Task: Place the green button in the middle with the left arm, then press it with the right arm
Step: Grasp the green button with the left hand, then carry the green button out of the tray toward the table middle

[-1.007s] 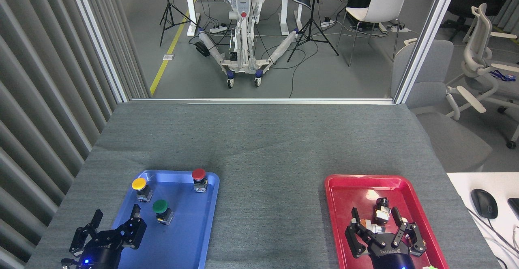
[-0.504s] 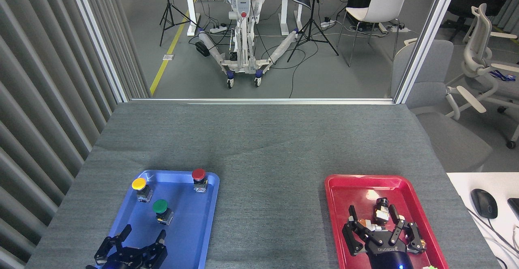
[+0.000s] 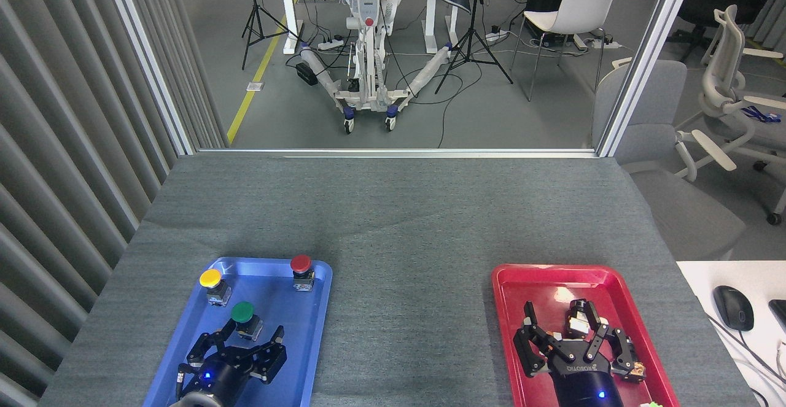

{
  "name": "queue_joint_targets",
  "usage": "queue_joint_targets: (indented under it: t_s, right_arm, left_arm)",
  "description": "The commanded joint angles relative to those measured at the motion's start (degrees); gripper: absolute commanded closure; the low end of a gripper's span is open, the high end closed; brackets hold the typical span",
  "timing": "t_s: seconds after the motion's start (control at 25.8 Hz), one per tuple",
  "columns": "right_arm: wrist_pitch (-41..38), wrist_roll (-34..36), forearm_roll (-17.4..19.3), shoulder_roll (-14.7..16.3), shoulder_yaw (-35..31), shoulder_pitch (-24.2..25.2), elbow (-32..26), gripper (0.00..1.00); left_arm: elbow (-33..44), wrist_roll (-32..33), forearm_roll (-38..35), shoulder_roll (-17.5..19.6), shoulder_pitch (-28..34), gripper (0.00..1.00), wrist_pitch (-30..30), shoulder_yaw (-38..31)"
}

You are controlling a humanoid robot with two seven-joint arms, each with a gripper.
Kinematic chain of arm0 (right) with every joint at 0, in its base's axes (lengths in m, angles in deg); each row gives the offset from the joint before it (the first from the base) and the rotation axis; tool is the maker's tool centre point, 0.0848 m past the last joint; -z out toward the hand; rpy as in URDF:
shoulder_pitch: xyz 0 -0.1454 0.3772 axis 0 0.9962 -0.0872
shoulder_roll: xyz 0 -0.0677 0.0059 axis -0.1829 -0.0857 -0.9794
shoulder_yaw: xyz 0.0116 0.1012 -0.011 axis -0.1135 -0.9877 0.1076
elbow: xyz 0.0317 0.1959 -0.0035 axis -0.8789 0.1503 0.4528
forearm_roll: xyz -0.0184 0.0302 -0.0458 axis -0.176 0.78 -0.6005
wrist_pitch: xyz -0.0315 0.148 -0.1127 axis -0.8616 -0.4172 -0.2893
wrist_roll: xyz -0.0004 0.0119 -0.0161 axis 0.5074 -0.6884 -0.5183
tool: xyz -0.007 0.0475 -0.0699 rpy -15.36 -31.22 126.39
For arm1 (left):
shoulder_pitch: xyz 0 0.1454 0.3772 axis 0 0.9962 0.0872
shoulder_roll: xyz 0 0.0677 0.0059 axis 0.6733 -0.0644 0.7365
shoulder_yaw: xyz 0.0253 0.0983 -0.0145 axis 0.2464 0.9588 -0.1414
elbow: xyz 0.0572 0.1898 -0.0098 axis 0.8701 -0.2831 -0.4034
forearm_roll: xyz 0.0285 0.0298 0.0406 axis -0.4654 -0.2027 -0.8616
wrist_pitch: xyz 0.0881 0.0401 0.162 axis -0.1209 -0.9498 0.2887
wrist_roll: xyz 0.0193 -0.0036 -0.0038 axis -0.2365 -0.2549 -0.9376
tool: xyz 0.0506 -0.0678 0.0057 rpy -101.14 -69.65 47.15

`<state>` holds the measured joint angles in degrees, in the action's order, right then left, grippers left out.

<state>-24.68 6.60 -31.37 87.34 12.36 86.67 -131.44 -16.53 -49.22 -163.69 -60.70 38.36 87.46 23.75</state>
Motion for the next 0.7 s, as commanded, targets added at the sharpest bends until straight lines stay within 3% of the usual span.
queue_joint_targets:
  t_s: [0.0,0.15,0.27,0.39,0.66]
  right_arm:
    - [0.1,-0.2,0.0,-0.5,0.1,-0.1,0.0,0.0]
    - [1.6,-0.3,0.0,-0.2,1.2,-0.6,-0.4,0.0]
    - [1.7,-0.3,-0.1,-0.4,2.3,-0.6,-1.1,0.0]
    - [1.6,-0.3,-1.4,-0.4,2.3,-0.3,-1.4,0.0]
    - [1.7,-0.3,-1.7,-0.4,2.3,-0.2,-1.4,0.0]
  left_arm:
    - [-3.4,-0.1,-0.4,-0.7,-1.8,0.05,-0.3,0.2]
    - [-4.5,-3.5,-0.3,-0.6,-2.0,0.54,-0.4,0.2]
    - [-4.7,-9.1,0.2,-0.5,-1.8,0.76,-0.4,-0.1]
    - [-4.9,-7.5,-1.0,0.5,-1.6,0.97,-0.3,0.0]
    - [-0.5,-7.7,-1.9,3.5,-0.6,1.0,4.3,0.2]
